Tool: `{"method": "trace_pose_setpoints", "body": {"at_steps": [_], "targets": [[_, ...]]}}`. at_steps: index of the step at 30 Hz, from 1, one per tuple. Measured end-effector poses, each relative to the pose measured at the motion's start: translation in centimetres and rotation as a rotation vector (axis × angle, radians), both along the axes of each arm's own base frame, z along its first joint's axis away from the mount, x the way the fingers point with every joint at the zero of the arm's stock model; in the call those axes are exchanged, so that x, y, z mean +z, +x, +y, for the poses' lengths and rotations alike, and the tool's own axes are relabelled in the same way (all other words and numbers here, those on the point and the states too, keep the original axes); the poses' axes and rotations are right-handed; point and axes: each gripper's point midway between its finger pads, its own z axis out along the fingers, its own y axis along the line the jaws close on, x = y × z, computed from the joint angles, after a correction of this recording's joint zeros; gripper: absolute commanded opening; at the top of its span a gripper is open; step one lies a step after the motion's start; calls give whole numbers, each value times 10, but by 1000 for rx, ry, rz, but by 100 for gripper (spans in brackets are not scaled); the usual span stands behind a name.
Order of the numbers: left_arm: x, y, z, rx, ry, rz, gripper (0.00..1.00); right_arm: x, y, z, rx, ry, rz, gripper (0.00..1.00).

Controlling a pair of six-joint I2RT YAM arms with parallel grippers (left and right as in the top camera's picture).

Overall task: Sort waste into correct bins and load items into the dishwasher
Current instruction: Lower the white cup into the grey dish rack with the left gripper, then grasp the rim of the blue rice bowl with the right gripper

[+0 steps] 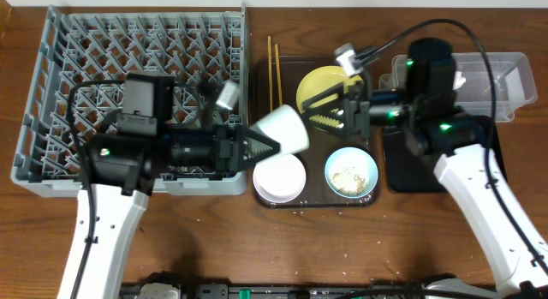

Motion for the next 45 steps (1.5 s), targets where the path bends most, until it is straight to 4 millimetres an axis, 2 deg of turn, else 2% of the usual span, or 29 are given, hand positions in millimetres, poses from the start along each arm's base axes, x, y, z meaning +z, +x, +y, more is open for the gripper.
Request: {"method": "trace_pose_setpoints", "body": {"at_steps": [2, 4, 6, 9, 13, 16, 19, 25, 30, 32, 35, 37, 45], "targets": [[-9, 5, 15, 71, 51, 29, 64, -8, 18, -21, -100, -27, 55, 71], [-26, 12, 48, 218, 160, 83, 64, -24, 34, -45, -219, -72, 154, 72], [-43, 12, 80, 345, 278, 138, 64, -44, 40, -62, -313, -134, 256, 72], [-66, 7, 130, 540, 474, 221, 64, -80, 36, -77, -432, -279, 388, 71], [-84, 5, 180, 710, 678, 274, 64, -124, 26, -103, -599, -542, 469, 71], [-94, 5, 206, 783, 783, 314, 64, -141, 21, -116, -664, -675, 466, 71], [-107, 7, 227, 835, 870, 382, 65, -147, 21, -121, -691, -745, 434, 71], [-139, 19, 252, 858, 937, 515, 65, -150, 22, -123, -709, -792, 404, 71], [-160, 38, 258, 861, 910, 554, 65, -151, 23, -125, -719, -803, 399, 70], [-167, 43, 257, 851, 900, 569, 73, -151, 23, -126, -721, -806, 398, 70], [-177, 45, 256, 832, 898, 606, 76, -152, 22, -126, -720, -810, 403, 70], [-182, 45, 255, 820, 897, 626, 81, -152, 21, -127, -720, -812, 404, 70], [-186, 45, 250, 801, 874, 647, 82, -153, 19, -127, -717, -820, 414, 69]]}}
